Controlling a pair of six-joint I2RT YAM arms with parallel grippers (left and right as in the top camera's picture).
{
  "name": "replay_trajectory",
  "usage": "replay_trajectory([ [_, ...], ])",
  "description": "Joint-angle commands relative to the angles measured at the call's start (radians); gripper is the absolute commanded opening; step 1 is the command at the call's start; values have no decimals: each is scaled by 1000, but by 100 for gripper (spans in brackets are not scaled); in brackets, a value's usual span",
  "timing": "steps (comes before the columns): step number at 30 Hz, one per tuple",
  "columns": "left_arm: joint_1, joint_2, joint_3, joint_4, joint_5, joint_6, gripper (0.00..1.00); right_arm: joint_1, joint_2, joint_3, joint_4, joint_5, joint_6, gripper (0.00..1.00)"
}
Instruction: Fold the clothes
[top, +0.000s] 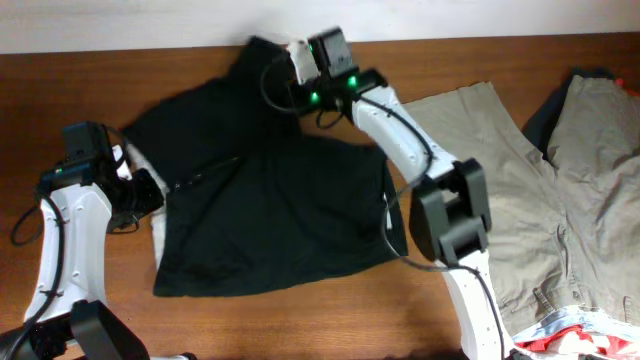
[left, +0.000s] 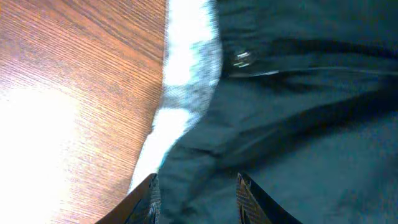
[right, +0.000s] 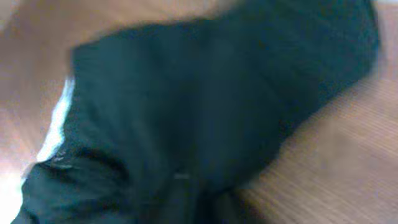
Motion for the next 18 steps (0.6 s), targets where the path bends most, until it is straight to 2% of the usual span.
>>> replay_trajectory([
  [1,-2,-11,14,2,3,-5,40,82,-52,47,-151,300,-113,63],
  [2,-2,-8,14,2,3,-6,40,81,-43,35,-193,408,-126,79],
  [4,-3,-5,13,2,4,-6,40,50,-42,5,-203,590,-65,89],
  [5,-3,-3,13,2,4,-6,40,19,-42,5,-203,613,-54,93],
  [7,-3,-3,13,2,4,-6,40,-56,-42,5,-206,548,-25,91],
  [9,-3,-3,13,3,4,-6,40,-156,-39,-5,-205,333,-24,76],
  [10,-3,-3,13,4,4,-6,40,-180,-32,-5,-201,248,-25,74],
  [12,-2,0,13,6,4,-6,40,-212,-7,-6,-195,71,-26,73],
  [15,-3,0,13,5,4,-6,40,-188,40,-6,-182,18,-37,79],
  [16,-3,0,13,5,4,-6,40,-161,63,-6,-161,18,-37,83],
  [18,-3,0,13,3,4,-6,40,-126,105,-6,-125,18,-37,84],
])
